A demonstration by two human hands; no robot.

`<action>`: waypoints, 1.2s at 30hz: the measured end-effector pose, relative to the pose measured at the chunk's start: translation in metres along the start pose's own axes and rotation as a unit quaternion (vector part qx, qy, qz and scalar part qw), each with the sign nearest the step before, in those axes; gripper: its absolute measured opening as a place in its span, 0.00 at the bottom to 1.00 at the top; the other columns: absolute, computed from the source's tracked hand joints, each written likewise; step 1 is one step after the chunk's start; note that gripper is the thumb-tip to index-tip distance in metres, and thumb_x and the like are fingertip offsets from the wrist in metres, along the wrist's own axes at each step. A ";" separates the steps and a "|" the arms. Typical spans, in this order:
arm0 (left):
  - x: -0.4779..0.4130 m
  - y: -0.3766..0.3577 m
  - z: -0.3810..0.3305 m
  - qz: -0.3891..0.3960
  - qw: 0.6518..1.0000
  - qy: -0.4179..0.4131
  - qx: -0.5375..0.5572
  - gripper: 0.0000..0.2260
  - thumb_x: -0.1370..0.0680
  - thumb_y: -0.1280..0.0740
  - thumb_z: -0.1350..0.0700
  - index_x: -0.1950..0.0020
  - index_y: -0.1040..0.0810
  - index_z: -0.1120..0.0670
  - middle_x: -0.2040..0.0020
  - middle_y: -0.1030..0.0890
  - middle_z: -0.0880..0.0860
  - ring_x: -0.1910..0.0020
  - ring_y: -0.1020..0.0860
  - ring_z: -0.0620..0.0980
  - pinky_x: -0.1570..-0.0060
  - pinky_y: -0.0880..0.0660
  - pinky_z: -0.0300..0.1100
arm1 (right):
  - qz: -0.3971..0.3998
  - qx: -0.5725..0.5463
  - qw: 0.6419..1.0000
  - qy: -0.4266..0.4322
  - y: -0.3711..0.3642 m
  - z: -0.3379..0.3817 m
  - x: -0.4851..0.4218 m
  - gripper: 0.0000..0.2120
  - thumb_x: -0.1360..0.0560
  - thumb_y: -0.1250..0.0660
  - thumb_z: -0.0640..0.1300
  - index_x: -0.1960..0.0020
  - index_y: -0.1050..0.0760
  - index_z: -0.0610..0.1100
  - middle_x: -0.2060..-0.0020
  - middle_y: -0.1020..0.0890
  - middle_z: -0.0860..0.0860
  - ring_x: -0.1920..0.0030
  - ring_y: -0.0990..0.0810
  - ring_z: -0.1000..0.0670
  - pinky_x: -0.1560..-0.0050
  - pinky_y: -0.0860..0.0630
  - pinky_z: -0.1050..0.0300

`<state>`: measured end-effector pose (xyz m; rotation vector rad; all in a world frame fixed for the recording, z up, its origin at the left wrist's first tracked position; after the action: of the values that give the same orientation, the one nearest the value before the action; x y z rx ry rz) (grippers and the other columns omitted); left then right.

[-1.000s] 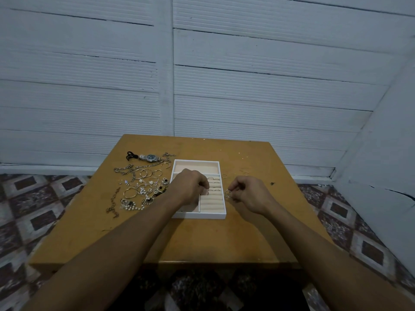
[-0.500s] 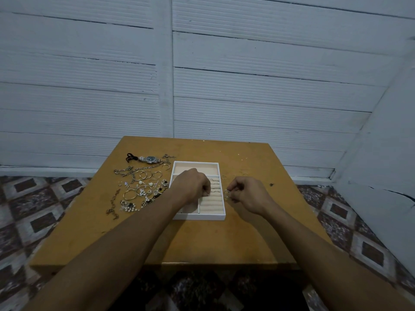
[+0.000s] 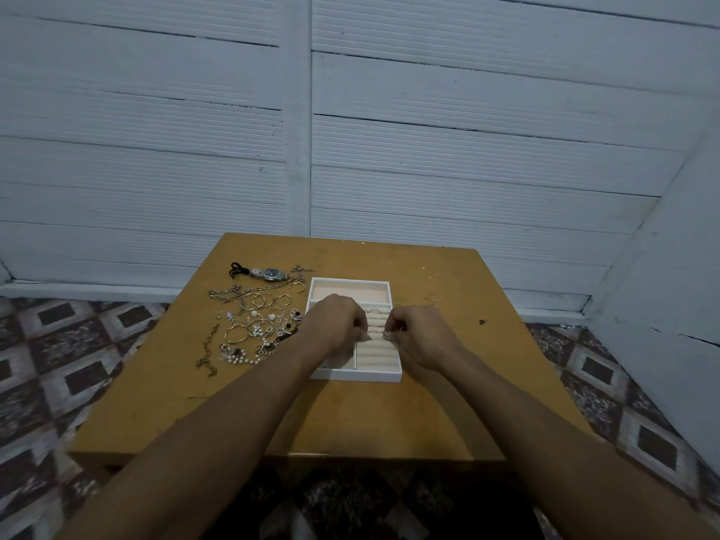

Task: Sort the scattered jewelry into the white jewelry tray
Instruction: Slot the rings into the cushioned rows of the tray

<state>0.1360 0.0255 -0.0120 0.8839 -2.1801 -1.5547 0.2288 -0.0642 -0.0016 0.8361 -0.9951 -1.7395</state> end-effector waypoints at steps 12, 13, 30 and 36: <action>-0.001 -0.001 -0.007 -0.008 1.000 -0.018 0.000 0.07 0.28 0.26 0.53 0.52 0.15 0.52 0.53 0.17 0.52 0.52 0.20 0.52 0.57 0.25 0.42 | 0.012 0.045 0.999 0.027 -0.006 0.005 -0.006 0.08 0.27 0.34 0.35 0.53 0.17 0.43 0.55 0.15 0.47 0.55 0.19 0.49 0.56 0.27 0.60; -0.001 -0.001 -0.007 -0.011 1.000 -0.018 0.001 0.07 0.28 0.26 0.53 0.52 0.15 0.52 0.53 0.17 0.52 0.52 0.21 0.52 0.57 0.26 0.42 | 0.012 0.049 0.998 0.028 -0.007 0.006 -0.006 0.09 0.27 0.34 0.35 0.52 0.16 0.43 0.55 0.15 0.47 0.55 0.19 0.50 0.57 0.28 0.61; -0.005 -0.004 -0.002 -0.004 1.000 -0.007 -0.002 0.07 0.28 0.26 0.50 0.52 0.15 0.50 0.52 0.16 0.52 0.52 0.20 0.51 0.59 0.28 0.40 | 0.034 0.097 0.994 0.030 -0.013 0.008 -0.012 0.11 0.26 0.33 0.36 0.47 0.16 0.44 0.48 0.15 0.47 0.49 0.19 0.47 0.47 0.25 0.57; -0.004 -0.001 -0.001 0.009 1.000 -0.012 0.008 0.08 0.27 0.27 0.49 0.51 0.14 0.50 0.52 0.16 0.50 0.53 0.20 0.50 0.55 0.23 0.42 | 0.033 0.062 0.997 0.017 -0.013 0.002 -0.008 0.11 0.24 0.34 0.39 0.45 0.17 0.46 0.47 0.16 0.47 0.48 0.21 0.49 0.49 0.27 0.60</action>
<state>0.1403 0.0272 -0.0121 0.8521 -2.2134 -1.5502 0.2250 -0.0533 -0.0118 0.8984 -1.1054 -1.6150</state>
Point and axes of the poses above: each hand's wrist, its own x-axis away from the middle knuckle, its own y-axis out of the back of the hand, z = x × y, the point moved 9 cm from there along -x, towards the middle knuckle
